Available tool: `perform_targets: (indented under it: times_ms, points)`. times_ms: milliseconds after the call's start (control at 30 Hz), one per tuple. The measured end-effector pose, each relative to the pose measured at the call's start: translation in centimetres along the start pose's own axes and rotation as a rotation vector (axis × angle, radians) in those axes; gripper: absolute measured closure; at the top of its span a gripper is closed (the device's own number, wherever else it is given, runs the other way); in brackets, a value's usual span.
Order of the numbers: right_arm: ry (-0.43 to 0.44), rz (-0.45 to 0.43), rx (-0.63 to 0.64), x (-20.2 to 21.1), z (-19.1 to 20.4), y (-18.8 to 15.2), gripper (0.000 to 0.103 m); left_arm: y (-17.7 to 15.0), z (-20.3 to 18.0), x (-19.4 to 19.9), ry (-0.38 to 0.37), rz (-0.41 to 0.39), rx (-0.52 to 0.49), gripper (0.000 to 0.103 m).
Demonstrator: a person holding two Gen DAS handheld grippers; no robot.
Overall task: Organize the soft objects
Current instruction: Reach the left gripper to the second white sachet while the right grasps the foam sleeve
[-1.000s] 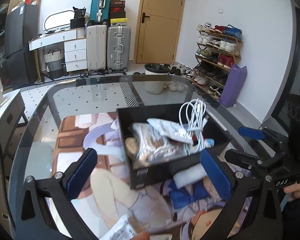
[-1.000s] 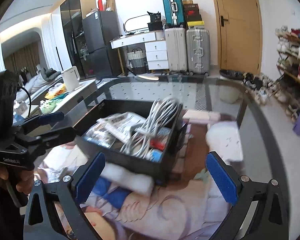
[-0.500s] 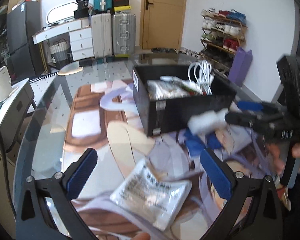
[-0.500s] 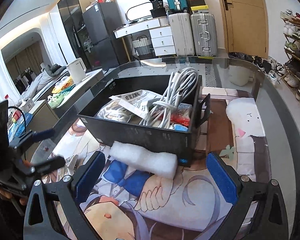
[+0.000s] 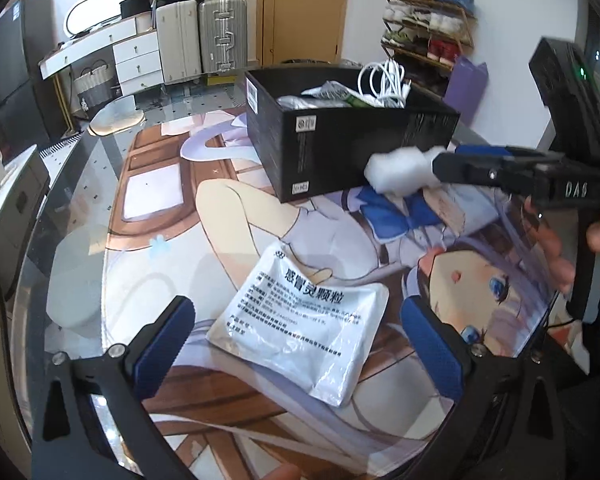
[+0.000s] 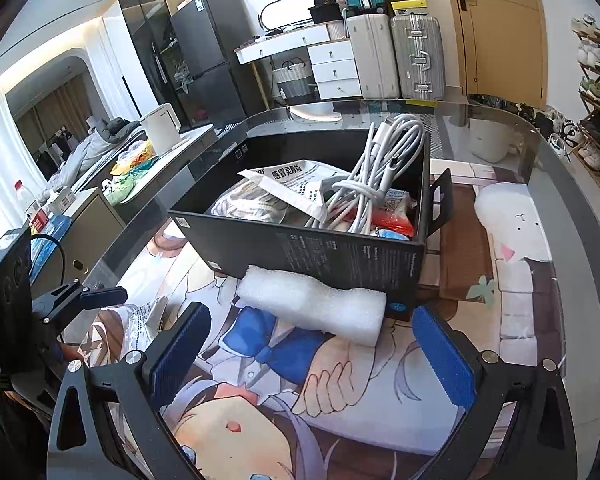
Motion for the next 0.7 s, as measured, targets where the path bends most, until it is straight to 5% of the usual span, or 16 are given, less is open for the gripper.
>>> perform_targets:
  times_ms: [200, 700]
  points:
    - [0.012, 0.002, -0.021, -0.1, -0.4, 0.0, 0.001, -0.1, 0.1, -1.2, 0.054, 0.050, -0.029, 0.000]
    - [-0.006, 0.060, -0.071, -2.0, -0.9, -0.6, 0.001, 0.6, 0.2, -2.0, 0.052, 0.044, -0.020, 0.002]
Point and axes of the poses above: each gripper's, at about its wrist camera, not at the fingertips, and x roughly against the way its jaws point, z to its left, y to its top, the point moved 4 cm from there along -x, roughly the way its jaws point, and after that the axes turned 9 degrees about y, right-handed, at the moved point
